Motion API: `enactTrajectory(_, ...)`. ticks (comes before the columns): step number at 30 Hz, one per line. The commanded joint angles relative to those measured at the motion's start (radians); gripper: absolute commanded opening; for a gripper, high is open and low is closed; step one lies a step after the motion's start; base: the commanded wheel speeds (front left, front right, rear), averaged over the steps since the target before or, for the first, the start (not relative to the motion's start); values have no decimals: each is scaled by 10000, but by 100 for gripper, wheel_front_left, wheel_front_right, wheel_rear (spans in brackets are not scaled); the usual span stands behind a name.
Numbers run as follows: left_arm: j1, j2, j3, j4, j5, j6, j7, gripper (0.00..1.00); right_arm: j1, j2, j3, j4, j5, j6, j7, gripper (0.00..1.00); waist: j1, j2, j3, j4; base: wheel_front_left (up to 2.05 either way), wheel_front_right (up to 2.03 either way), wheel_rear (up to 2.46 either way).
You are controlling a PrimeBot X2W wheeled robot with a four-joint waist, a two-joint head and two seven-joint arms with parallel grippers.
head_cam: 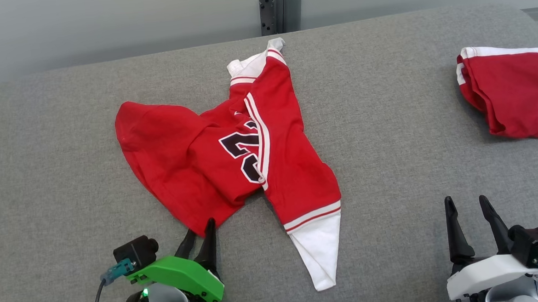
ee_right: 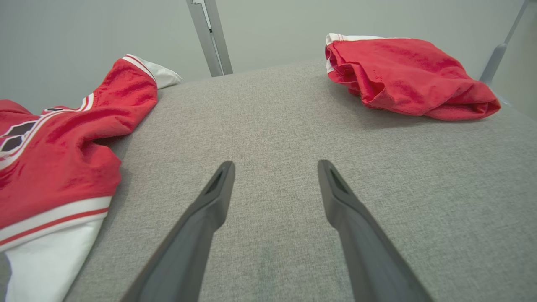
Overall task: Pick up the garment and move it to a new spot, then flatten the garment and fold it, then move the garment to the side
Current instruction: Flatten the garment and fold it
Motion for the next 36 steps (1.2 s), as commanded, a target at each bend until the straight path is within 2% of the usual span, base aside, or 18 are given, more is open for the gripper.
enactTrajectory(1,169,115,19,-30,-116,77,63,33,-59,-26,-19,7,-13,-11,-24,100,0,0,17,-30,0,0,0)
enactTrajectory(3,150,156,41,-68,-119,93,89,19,-87,-25,-21,21,4,-11,-24,100,0,0,31,-50,0,0,0)
enactTrajectory(4,131,183,1,-84,-68,69,112,0,-94,-26,-25,27,18,-11,-24,100,0,0,34,-62,0,0,0)
enactTrajectory(9,75,368,-139,-451,148,-40,100,0,-47,-26,-36,51,74,-11,-24,100,0,0,2,-86,0,0,0)
enactTrajectory(14,301,553,-184,-1720,152,43,213,0,103,-25,-63,64,92,-11,-24,100,0,0,-98,-41,0,0,0)
enactTrajectory(18,769,823,-243,-3396,157,338,491,0,165,-26,-89,86,104,-11,-24,100,0,0,-232,33,0,0,0)
enactTrajectory(25,2020,1477,-649,-6997,118,1126,1483,0,312,-26,-156,84,111,-11,-24,100,0,0,-447,296,0,0,0)
enactTrajectory(28,2269,1455,-550,-7988,-321,1345,1772,0,282,-25,-124,65,136,-11,-24,100,0,0,-411,425,0,0,0)
enactTrajectory(30,2004,1754,-249,-7972,-67,1528,1791,0,229,-23,-23,82,106,-11,-24,100,0,0,-351,476,0,0,0)
enactTrajectory(32,1682,1641,59,-7615,-233,1625,1710,0,156,-28,22,80,87,-11,-24,100,0,0,-277,501,0,0,0)
enactTrajectory(36,1016,1700,618,-6156,-656,1463,1885,0,-13,-26,112,83,-18,-11,-25,100,0,0,-64,423,0,0,0)
